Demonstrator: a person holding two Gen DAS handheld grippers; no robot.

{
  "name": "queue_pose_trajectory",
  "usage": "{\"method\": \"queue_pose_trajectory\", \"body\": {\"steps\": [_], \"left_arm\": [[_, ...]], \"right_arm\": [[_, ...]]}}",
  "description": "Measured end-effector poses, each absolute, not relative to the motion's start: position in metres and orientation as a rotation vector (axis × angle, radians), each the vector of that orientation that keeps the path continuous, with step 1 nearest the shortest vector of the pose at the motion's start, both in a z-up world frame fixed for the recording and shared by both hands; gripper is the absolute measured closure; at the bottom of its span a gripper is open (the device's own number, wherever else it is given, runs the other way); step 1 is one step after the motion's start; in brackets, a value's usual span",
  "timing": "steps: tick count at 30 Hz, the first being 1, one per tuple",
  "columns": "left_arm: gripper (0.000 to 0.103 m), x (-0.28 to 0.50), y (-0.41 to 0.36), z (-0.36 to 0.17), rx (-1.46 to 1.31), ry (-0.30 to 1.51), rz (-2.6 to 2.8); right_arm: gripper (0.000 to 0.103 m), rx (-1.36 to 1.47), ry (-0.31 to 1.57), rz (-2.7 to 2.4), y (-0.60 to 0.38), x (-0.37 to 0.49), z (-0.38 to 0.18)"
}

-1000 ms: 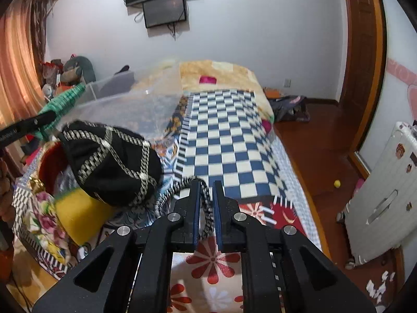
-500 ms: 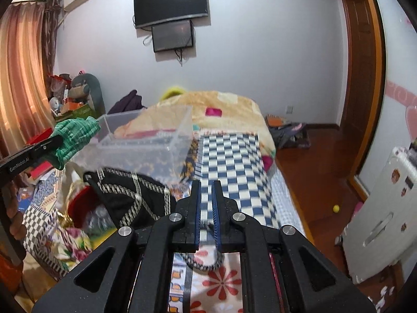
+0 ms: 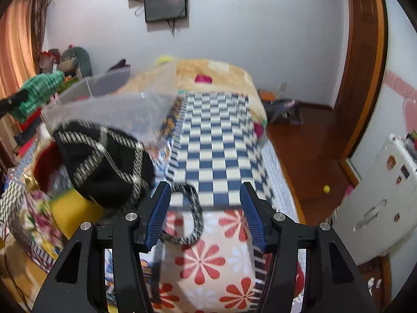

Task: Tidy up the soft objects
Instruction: 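Lower the green glove into the clear box with the left gripper while the right drops the black bag in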

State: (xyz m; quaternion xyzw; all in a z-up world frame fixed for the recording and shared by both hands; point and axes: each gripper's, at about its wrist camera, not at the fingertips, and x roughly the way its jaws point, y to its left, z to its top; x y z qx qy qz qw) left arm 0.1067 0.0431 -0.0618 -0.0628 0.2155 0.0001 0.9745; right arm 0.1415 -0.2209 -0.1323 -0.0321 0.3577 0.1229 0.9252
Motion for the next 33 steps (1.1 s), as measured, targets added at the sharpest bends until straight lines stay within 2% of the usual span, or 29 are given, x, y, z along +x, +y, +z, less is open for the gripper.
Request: {"method": "queue_pose_trajectory", "body": {"steps": [2,5,7,13,25,33], "left_arm": [[0.095,0.107,0.042,-0.064,-0.122,0.438,0.004],[0.095,0.109,0.042,-0.065,-0.124,0.446,0.004],[0.095,0.109,0.043,-0.065,-0.126,0.446,0.006],[0.095,0.109,0.043,-0.056,-0.109,0.426,0.009],[0.095,0.14,0.05,-0.048,-0.101,0.471,-0.019],[0.095,0.179,0.064,-0.062,-0.152,0.565,-0.046]], "right_arm": [[0.061,-0.068,0.76,0.261,-0.221,0.145,-0.141],[0.087,-0.094,0.755,0.26,-0.219,0.143,-0.15],[0.096,-0.092,0.745,0.266,-0.218,0.143,-0.15],[0.097,-0.051,0.686,0.26,-0.224,0.133,-0.138],[0.097,-0.032,0.484,0.362,-0.188,0.15,-0.06],[0.097,-0.074,0.49,0.456,-0.142,0.19,-0.05]]}}
